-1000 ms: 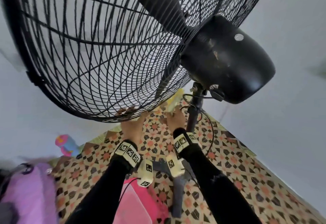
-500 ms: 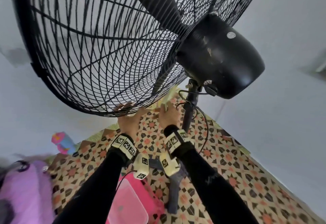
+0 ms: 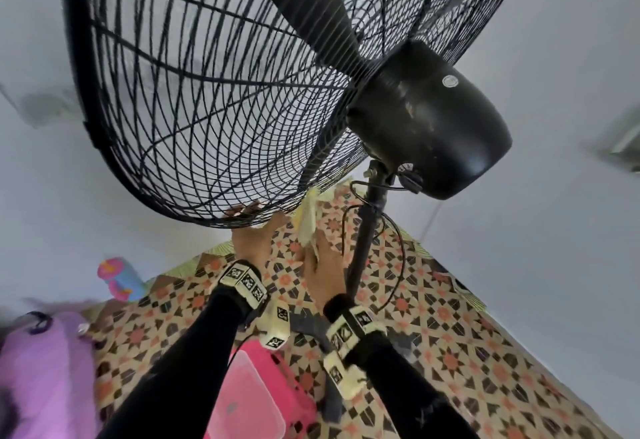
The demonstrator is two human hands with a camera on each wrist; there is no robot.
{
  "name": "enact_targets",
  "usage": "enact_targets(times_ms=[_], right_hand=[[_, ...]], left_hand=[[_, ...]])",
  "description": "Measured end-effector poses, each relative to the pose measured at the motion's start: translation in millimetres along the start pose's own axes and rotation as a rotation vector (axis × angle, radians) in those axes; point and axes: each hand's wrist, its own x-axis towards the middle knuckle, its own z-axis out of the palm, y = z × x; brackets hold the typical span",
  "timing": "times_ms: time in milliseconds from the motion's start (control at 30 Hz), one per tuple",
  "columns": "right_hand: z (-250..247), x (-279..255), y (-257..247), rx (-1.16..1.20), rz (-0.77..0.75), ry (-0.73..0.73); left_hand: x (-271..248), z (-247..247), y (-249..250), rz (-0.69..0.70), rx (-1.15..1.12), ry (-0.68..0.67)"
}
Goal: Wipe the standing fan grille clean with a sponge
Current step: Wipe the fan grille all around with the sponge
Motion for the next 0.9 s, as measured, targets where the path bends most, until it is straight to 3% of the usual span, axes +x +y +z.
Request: enact_targets(times_ms=[67, 200, 300, 433, 600, 667, 800, 900], right_hand=[[-5, -7, 8, -0.080, -0.073, 0.068], [-17, 50, -4, -0.022, 0.074, 0.349], [-11, 61, -8, -0.084, 0.058, 0.286], [-13, 11, -5, -0.119, -0.136, 0.185], [-27, 74, -8, -0.007, 0.176, 0.354], [-17, 79, -15, 0.002, 0.162, 0.311], [-6, -1, -20, 0.024, 0.004, 0.108], [-17, 3, -19, 0.031, 0.063, 0.242]], left_hand=[[1, 0, 3, 0.000, -0.007, 0.000], [-2, 1, 4, 0.015, 0.000, 0.017], [-4, -2, 6, 0.014, 0.006, 0.022], [-2, -1, 6, 0.014, -0.021, 0.018], [-4, 1, 3, 0.016, -0.010, 0.043], [-2, 1, 3, 0.018, 0.007, 0.056], [-2, 0, 7, 0.025, 0.014, 0.045], [-4, -1, 10, -0.007, 0.061, 0.048]])
